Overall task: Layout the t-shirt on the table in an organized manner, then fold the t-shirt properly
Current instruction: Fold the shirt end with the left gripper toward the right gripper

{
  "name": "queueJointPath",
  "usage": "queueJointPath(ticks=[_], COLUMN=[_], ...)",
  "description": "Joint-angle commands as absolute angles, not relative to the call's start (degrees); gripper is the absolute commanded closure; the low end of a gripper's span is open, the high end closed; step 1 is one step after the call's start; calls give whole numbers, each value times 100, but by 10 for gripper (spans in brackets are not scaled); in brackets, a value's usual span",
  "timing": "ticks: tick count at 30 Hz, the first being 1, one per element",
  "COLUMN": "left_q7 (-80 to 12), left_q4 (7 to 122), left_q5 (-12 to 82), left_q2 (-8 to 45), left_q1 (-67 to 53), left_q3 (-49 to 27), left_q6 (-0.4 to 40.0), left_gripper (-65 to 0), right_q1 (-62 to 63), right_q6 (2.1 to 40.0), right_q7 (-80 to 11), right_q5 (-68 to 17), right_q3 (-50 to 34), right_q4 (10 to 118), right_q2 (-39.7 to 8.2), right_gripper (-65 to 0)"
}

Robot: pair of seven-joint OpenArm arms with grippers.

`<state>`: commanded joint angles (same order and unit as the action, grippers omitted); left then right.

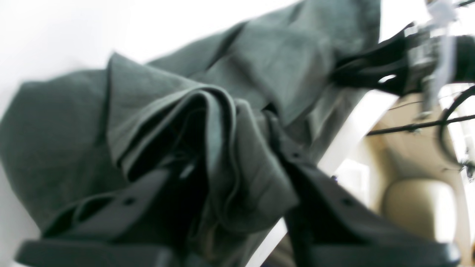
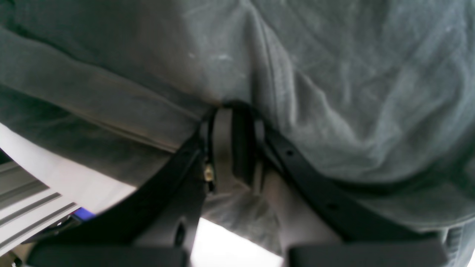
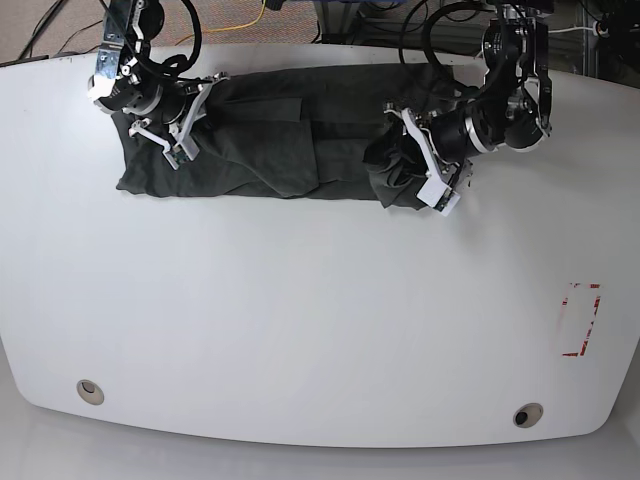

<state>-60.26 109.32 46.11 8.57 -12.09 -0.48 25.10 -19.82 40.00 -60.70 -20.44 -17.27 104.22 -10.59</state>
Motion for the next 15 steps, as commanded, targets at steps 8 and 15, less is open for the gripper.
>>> queueJointPath(ticks=[8,15], left_q7=[-6026,-6035], left_q4=[10932,10993], left_q5=[4637,4673], left_q2=[857,848], left_q1=[-1191,-1059], left_q3=[163,1086], left_q6=[2510,2536], left_gripper=[-242,-242], right_q1=[-1974,-1965], right_q6=[4000,4000], right_q7=[-6070,-6079], right_q5=[-2044,-2044], right_q3=[-1727,-1719], right_q4=[10422,10422], right_q2=[-1059,-1059], right_gripper=[-65,-65])
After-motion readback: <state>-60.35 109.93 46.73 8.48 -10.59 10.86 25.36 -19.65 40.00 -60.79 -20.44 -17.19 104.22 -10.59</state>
